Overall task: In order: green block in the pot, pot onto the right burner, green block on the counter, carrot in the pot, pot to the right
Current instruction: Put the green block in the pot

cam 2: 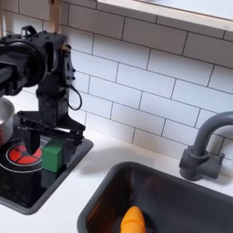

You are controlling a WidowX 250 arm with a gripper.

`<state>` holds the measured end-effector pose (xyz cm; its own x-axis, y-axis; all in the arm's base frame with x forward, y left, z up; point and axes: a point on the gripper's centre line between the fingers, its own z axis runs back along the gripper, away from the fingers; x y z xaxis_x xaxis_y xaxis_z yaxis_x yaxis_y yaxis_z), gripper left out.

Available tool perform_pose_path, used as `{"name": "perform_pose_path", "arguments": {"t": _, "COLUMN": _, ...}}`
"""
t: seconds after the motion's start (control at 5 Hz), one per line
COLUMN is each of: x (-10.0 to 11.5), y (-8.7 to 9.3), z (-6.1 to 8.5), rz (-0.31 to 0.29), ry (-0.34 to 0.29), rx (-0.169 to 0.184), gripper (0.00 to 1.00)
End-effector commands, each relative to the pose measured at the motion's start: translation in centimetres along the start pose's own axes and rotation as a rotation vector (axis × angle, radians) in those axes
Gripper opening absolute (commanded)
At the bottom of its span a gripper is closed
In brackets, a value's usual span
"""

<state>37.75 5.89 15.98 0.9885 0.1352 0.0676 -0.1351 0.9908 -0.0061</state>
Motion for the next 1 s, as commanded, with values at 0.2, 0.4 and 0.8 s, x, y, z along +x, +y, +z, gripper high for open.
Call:
{"name": "perform_pose_path", "arguments": {"t": 0.2, "x": 0.1, "y": -0.1, "z": -1.6, "rz": -0.014, "ry": 0.034, "rx": -0.005, "gripper": 1.00}}
{"name": "perform_pose_path", "arguments": {"t": 0.4, "x": 0.0, "y": -0.2, "z": -1.6, "rz": -0.027, "ry": 0.034, "rx": -0.008, "gripper": 0.00}}
{"name": "perform_pose_path", "arguments": {"t": 0.8, "x": -0.2, "y": -0.4, "z": -1.4, "rz": -0.035, "ry": 0.022, "rx": -0.017, "gripper": 0.00}}
